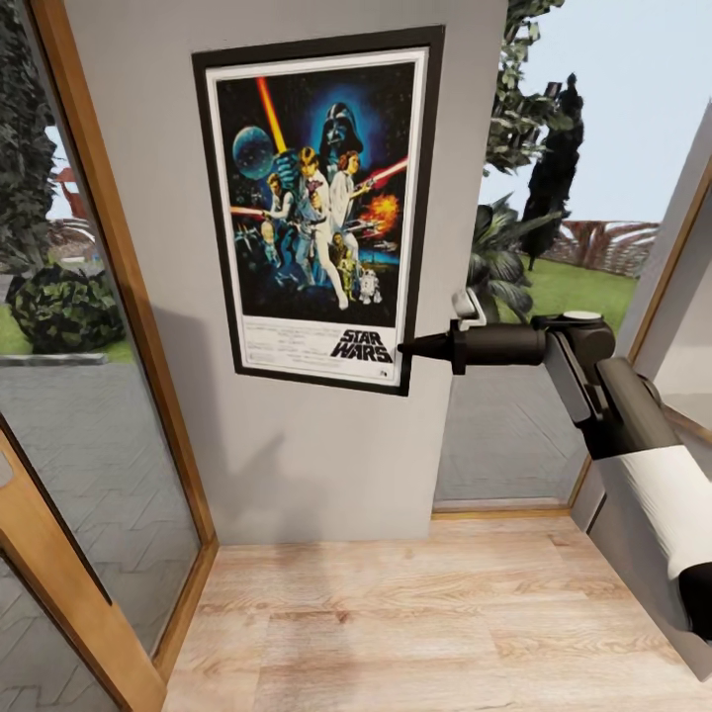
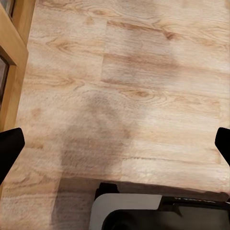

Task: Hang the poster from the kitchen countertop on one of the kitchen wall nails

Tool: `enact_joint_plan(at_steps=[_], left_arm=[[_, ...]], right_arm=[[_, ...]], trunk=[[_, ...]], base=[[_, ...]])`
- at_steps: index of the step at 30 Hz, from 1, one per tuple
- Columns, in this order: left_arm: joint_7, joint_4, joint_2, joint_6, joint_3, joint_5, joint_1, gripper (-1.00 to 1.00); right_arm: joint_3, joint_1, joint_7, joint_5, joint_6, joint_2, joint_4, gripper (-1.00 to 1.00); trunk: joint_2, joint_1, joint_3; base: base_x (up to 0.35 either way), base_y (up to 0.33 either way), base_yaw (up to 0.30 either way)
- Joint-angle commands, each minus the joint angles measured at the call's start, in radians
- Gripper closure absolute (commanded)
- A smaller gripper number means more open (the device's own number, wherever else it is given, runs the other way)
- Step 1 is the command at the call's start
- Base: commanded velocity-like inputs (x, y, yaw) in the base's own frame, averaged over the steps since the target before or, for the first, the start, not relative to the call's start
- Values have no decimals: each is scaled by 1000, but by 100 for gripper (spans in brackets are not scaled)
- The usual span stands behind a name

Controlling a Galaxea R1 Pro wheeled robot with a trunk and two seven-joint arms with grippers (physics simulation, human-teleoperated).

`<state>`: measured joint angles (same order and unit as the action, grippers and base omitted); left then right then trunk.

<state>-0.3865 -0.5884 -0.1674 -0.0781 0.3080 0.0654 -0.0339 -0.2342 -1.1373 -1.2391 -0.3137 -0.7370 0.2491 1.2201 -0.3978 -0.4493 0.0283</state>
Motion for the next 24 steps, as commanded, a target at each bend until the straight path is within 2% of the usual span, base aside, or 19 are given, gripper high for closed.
enact_joint_plan(at_steps=[1, 24], left_arm=[[-6, -1, 0, 1, 2, 7, 0, -100], [-6, -1, 0, 1, 2, 7, 0, -100]], right_arm=[[-2, 1, 0, -9, -10, 1, -1, 100], [-2, 22, 1, -8, -9, 1, -2, 100]], trunk=[[-2, -1, 2], [-2, -1, 2]], base=[[0, 0, 0], [0, 0, 0]])
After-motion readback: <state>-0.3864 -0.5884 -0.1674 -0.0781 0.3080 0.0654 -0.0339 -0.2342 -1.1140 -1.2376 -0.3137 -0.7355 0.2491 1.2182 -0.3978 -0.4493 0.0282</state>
